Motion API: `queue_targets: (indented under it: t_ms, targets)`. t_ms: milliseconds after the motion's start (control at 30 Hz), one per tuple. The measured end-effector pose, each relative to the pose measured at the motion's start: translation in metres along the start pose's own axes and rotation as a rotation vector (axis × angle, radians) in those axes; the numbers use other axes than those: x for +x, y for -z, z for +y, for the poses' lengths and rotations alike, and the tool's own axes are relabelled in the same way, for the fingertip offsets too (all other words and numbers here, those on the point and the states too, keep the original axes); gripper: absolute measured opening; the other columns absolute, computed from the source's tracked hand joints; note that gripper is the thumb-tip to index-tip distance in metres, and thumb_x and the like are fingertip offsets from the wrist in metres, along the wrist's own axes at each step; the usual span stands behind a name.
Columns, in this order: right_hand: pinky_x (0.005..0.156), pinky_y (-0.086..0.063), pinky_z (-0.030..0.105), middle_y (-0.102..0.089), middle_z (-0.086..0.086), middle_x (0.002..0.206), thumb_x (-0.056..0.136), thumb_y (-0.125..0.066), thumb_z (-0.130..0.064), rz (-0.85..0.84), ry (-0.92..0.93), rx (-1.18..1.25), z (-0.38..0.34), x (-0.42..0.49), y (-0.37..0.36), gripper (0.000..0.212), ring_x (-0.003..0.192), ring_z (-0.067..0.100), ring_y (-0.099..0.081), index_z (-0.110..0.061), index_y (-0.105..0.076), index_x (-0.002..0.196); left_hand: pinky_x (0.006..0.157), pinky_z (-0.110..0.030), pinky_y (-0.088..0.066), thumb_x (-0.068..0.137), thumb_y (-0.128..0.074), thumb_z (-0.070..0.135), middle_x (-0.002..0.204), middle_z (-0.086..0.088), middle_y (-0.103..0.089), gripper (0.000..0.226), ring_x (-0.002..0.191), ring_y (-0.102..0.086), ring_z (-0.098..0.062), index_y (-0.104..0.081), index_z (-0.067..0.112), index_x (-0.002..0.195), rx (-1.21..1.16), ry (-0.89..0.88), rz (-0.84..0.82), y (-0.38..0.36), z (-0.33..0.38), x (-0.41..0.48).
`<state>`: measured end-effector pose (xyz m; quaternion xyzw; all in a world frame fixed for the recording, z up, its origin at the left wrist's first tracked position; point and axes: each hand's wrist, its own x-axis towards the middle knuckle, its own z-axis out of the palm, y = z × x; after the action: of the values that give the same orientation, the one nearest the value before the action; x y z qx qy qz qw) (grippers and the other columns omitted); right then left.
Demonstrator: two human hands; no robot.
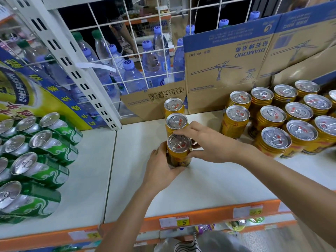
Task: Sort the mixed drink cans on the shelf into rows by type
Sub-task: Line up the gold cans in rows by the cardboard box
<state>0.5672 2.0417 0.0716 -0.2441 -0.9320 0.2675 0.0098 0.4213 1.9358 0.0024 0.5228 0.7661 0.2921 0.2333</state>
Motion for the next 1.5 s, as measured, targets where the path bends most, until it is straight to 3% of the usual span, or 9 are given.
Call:
queue_targets:
  t_ms: [233, 400, 600, 767, 833, 933, 1133, 1400, 1500]
  targets:
    - [0.102, -0.041, 0.026, -0.03, -0.001, 0.137, 0.088, -0.066, -0.023, -0.008, -0.01, 0.016, 0.0, -0.001, -0.002, 0.072, 0.122, 0.016, -0.042, -0.032, -0.024, 0.145, 0.09, -0.036, -0.048, 0.066, -0.084, 0.031, 0.121, 0.0, -0.058, 0.075, 0.109, -0.054, -0.021, -0.044, 0.02, 0.129, -0.027, -0.007, -0.012, -0.001, -0.003, 0.0]
    - [0.095, -0.046, 0.031, -0.036, 0.002, 0.13, 0.082, -0.073, -0.03, 0.024, -0.088, 0.057, -0.001, -0.001, -0.001, 0.085, 0.107, 0.016, -0.051, -0.032, -0.017, 0.145, 0.092, -0.038, -0.049, 0.067, -0.083, 0.035, 0.124, 0.002, -0.057, 0.077, 0.112, -0.054, -0.021, -0.042, 0.024, 0.131, -0.058, -0.012, -0.03, -0.001, -0.006, 0.0]
    - [0.106, -0.033, 0.028, -0.019, 0.005, 0.155, 0.065, -0.082, -0.046, -0.043, -0.3, 0.108, 0.004, 0.005, -0.004, 0.127, 0.136, 0.02, -0.034, -0.017, 0.008, 0.15, 0.106, -0.038, -0.042, 0.061, -0.085, 0.047, 0.152, 0.009, -0.028, 0.116, 0.134, -0.037, -0.012, -0.011, 0.032, 0.149, -0.179, 0.05, -0.087, 0.017, 0.001, 0.003]
    - [0.095, -0.04, 0.019, -0.05, -0.004, 0.134, 0.065, -0.086, -0.029, -0.061, -0.293, 0.4, 0.007, 0.015, -0.021, 0.115, 0.118, 0.011, -0.052, -0.019, -0.005, 0.145, 0.097, -0.029, -0.049, 0.063, -0.085, 0.029, 0.132, 0.02, -0.05, 0.101, 0.12, -0.052, -0.008, -0.021, 0.043, 0.14, -0.238, -0.021, -0.238, 0.019, 0.005, 0.016]
    - [0.099, -0.042, 0.024, -0.049, -0.006, 0.135, 0.065, -0.086, -0.028, -0.077, -0.299, 0.436, 0.008, 0.017, -0.025, 0.12, 0.117, 0.01, -0.051, -0.02, 0.001, 0.146, 0.096, -0.033, -0.05, 0.06, -0.084, 0.031, 0.128, 0.02, -0.053, 0.103, 0.117, -0.054, -0.009, -0.021, 0.043, 0.141, -0.231, -0.027, -0.245, 0.017, 0.003, 0.019]
    - [0.102, -0.043, 0.028, -0.047, -0.004, 0.139, 0.067, -0.084, -0.025, -0.108, -0.291, 0.446, 0.011, 0.018, -0.026, 0.125, 0.119, 0.014, -0.051, -0.023, 0.012, 0.147, 0.095, -0.026, -0.049, 0.064, -0.086, 0.028, 0.128, 0.018, -0.053, 0.105, 0.115, -0.054, -0.008, -0.018, 0.038, 0.144, -0.23, -0.039, -0.248, 0.016, 0.003, 0.02]
    - [0.105, -0.041, 0.028, -0.043, -0.004, 0.143, 0.069, -0.083, -0.022, -0.101, -0.27, 0.45, 0.011, 0.019, -0.027, 0.124, 0.123, 0.014, -0.048, -0.025, 0.014, 0.147, 0.091, -0.02, -0.046, 0.065, -0.085, 0.034, 0.131, 0.016, -0.051, 0.105, 0.115, -0.052, -0.008, -0.017, 0.035, 0.145, -0.17, -0.043, -0.241, 0.017, 0.003, 0.022]
    - [0.103, -0.041, 0.026, -0.043, -0.003, 0.143, 0.071, -0.082, -0.019, -0.095, -0.288, 0.416, 0.01, 0.017, -0.025, 0.124, 0.125, 0.016, -0.049, -0.026, 0.015, 0.148, 0.098, -0.037, -0.049, 0.057, -0.083, 0.046, 0.136, 0.012, -0.05, 0.109, 0.121, -0.052, -0.013, -0.018, 0.038, 0.145, -0.151, -0.028, -0.208, 0.016, 0.001, 0.018]
    - [0.1, -0.046, 0.033, -0.043, 0.003, 0.144, 0.074, -0.079, -0.017, -0.088, -0.294, 0.293, 0.01, 0.011, -0.023, 0.12, 0.119, 0.021, -0.053, -0.023, 0.015, 0.148, 0.101, -0.041, -0.047, 0.055, -0.084, 0.04, 0.141, 0.009, -0.044, 0.113, 0.126, -0.047, -0.015, -0.017, 0.038, 0.145, -0.086, -0.007, -0.181, 0.015, 0.0, 0.013]
